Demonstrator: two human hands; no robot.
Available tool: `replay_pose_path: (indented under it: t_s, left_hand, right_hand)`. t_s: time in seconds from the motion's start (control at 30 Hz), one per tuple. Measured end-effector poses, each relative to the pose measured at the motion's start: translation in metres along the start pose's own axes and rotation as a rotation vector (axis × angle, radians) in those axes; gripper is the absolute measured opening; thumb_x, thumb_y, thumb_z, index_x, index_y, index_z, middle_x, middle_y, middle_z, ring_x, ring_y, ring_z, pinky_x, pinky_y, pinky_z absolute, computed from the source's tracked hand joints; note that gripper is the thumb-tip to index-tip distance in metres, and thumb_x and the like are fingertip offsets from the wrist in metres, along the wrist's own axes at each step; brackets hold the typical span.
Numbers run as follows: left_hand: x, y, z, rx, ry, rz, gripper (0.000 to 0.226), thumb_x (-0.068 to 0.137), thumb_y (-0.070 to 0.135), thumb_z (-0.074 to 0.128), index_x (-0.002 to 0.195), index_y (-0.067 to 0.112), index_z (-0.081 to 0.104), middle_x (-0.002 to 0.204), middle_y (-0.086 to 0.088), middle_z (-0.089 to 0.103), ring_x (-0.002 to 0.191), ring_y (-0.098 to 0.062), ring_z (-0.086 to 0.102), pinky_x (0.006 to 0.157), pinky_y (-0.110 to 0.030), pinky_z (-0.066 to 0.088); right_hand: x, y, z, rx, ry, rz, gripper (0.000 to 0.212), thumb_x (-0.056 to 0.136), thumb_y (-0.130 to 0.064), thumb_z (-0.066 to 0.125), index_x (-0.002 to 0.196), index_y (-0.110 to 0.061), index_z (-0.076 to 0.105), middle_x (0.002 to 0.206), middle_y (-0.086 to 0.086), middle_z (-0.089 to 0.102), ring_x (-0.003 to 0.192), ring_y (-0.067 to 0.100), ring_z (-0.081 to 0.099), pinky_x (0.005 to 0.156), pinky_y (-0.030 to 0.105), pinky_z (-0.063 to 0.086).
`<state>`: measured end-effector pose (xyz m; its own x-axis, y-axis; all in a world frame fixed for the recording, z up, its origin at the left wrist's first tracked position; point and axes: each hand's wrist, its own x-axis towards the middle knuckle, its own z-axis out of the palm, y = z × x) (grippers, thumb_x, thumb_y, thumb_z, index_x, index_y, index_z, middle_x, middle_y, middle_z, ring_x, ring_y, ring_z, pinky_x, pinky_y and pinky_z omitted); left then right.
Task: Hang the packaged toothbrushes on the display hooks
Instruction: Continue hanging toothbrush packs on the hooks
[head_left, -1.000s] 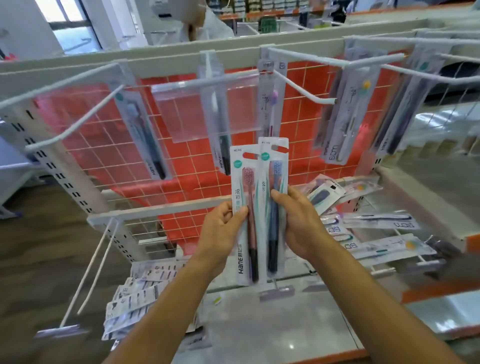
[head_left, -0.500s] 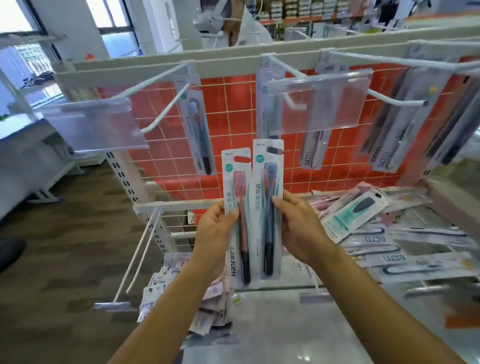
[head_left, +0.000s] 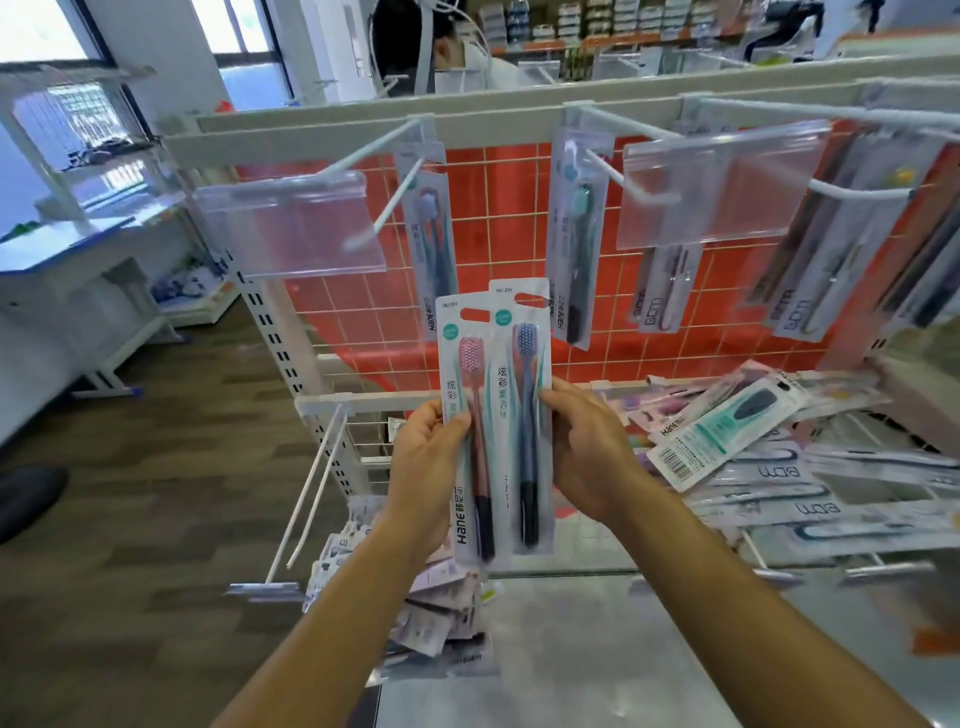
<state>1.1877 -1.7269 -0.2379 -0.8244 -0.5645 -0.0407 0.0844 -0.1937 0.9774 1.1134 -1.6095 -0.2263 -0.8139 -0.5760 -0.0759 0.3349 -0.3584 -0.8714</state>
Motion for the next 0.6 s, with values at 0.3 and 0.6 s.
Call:
replay_pose_path:
  t_s: [0.3,0.6]
  left_hand:
    - [0.002,0.003,-0.012,-0.069,0.072,0.022,0.018,0.1,0.007,0.046,0.103,0.005,0.064,0.105,-0.015,0.072,0.1,-0.028,0.068,0.085,-0.04,0.054]
    - [0.008,0.011,-0.03,-0.075,0.182,0.066,0.013,0.099,0.012,0.051,0.092,0.012,0.062,0.093,-0.01,0.072,0.09,-0.027,0.068,0.082,-0.042,0.054]
  right_hand:
    - [-0.007,0.0,0.014,-0.164,0.025,-0.022,0.028,0.102,-0.017,0.04,0.104,-0.017,0.068,0.102,0.008,0.074,0.097,0.024,0.07,0.086,0.041,0.056]
    - [-0.022,-0.013,0.04,-0.244,-0.07,-0.226,0.026,0.1,-0.014,0.044,0.095,-0.023,0.068,0.089,-0.006,0.074,0.09,0.014,0.07,0.083,0.035,0.058]
